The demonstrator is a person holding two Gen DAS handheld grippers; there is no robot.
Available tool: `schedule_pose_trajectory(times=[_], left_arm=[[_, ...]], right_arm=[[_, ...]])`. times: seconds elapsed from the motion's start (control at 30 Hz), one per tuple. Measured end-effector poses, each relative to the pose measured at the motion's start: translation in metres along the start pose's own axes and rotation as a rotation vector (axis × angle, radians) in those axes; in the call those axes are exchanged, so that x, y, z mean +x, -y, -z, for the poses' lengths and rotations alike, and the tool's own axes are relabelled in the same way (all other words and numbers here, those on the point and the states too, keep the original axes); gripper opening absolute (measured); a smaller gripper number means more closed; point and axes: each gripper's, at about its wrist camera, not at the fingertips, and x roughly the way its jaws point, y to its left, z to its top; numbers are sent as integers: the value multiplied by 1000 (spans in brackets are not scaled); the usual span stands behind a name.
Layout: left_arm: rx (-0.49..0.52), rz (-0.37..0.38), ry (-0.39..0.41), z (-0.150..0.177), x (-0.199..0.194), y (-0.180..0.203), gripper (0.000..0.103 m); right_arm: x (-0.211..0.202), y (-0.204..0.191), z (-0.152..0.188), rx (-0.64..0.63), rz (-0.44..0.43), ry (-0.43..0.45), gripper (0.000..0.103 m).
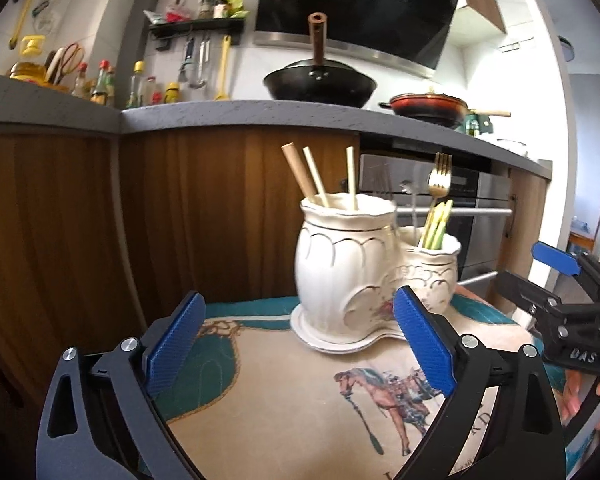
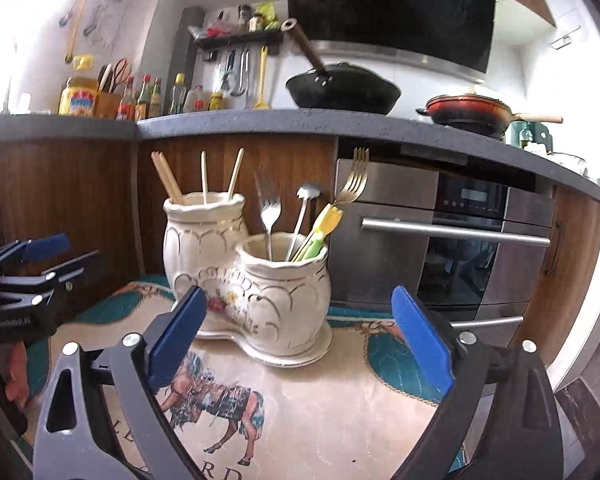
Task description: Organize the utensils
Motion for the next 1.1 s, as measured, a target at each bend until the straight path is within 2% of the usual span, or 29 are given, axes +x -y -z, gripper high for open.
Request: schedule_pose_trajectory(times=[0.13,0.67,1.1], left_arm=[[31,-11,6,1,-1,6,96],[44,-20,32,0,-9,10,98],[42,-20,20,1,-6,9,98]], right_arm=[[1,4,1,23,-2,-5,98],[6,5,1,40,17,-24,98],[5,7,2,46,21,-23,98]])
